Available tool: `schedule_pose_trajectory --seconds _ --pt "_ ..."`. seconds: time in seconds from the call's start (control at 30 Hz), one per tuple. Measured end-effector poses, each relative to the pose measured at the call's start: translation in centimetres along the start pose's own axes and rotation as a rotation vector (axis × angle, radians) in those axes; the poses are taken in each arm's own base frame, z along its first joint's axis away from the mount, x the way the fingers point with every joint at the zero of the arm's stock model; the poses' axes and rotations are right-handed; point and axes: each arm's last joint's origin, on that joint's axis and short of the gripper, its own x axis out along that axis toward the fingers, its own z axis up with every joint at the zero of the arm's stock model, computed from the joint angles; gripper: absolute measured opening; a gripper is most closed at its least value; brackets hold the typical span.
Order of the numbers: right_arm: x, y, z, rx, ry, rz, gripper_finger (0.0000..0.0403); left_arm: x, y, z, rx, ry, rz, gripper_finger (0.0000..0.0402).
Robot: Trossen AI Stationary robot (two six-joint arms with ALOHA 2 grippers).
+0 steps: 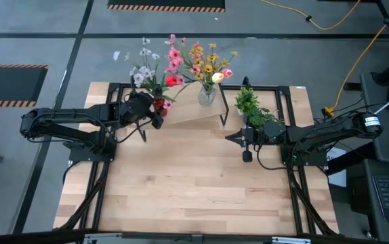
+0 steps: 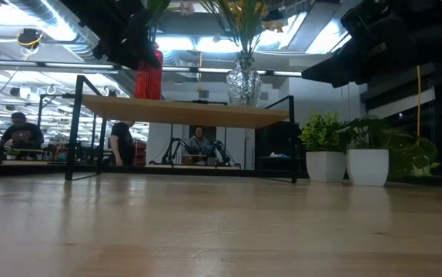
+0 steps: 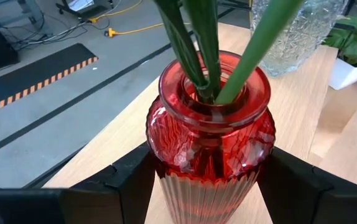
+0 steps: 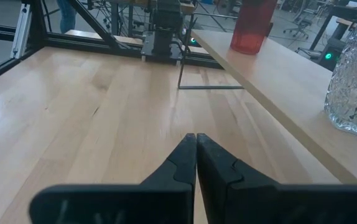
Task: Pick and place flowers into a vace then onto a shelf
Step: Put the red flower vase on the shelf, then return to Home Position
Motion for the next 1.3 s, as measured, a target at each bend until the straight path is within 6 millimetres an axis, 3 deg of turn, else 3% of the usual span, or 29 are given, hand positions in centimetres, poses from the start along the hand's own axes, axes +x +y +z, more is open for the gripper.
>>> schedule_pose_trajectory --seconds 0.17,0.47,0.97,1.3 --pt "0.0 0.0 0.0 0.000 0.000 0.000 0.0016 0.0 0.0 0.0 0.001 0.000 0.003 0.0235" --pt "0.0 0.0 0.0 0.000 0.000 0.000 0.0016 0.0 0.1 -0.1 0.007 -0.002 0.031 0.0299" --pt "0.0 0.0 -0.1 0.029 0.013 0.006 0.0016 -0.9 0.5 0.4 0.028 -0.020 0.012 0.0305" --pt "0.0 0.1 -0.5 0.025 0.050 0.010 0.0017 -3.6 1.6 0.7 0.063 -0.062 -0.076 0.0306"
